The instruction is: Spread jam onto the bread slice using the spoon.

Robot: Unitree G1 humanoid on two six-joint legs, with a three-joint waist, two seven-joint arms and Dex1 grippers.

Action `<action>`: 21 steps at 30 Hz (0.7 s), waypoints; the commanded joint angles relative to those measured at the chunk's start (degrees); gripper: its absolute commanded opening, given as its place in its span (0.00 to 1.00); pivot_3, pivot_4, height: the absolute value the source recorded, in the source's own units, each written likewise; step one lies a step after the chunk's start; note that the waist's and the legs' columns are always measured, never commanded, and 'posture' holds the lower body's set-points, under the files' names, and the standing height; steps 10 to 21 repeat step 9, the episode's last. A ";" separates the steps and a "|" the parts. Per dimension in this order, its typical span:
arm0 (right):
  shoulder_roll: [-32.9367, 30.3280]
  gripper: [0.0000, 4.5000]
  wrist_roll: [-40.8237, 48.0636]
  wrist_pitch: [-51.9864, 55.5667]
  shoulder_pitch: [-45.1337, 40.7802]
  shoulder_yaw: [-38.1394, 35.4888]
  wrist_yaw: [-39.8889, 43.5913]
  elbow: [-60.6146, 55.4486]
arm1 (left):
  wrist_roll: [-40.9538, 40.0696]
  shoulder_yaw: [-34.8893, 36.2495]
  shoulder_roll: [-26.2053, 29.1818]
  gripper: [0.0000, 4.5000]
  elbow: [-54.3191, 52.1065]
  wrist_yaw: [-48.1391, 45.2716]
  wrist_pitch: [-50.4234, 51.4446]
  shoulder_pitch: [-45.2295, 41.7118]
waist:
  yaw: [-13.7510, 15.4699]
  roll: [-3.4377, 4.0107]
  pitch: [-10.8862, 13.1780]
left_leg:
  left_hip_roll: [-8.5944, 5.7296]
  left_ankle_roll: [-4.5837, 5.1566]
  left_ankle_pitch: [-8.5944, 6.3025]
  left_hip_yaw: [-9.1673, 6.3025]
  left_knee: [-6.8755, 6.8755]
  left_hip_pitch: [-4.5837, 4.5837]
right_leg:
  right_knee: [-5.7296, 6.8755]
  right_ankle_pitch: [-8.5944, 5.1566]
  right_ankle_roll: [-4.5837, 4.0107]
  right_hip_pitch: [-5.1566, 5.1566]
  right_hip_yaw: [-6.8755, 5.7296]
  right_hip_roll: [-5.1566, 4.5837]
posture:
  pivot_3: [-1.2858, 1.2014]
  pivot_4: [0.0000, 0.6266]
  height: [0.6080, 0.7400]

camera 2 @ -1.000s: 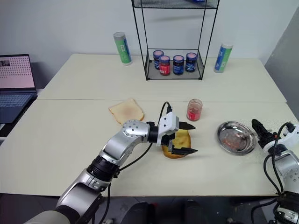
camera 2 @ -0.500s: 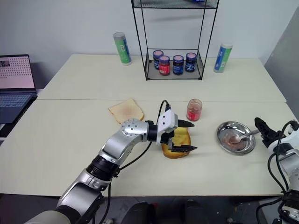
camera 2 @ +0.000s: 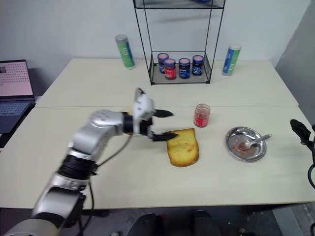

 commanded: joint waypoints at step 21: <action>-9.41 1.00 -1.59 2.59 7.02 10.95 17.88 -21.33 | -7.04 10.28 13.94 1.00 -10.50 -4.71 7.32 10.45 | 1.81 -0.48 0.17 | -0.17 -0.01 0.00 -0.03 0.14 -0.15 | -0.19 -0.01 0.02 0.08 -0.15 -0.32 | 0.52 0.24 1.00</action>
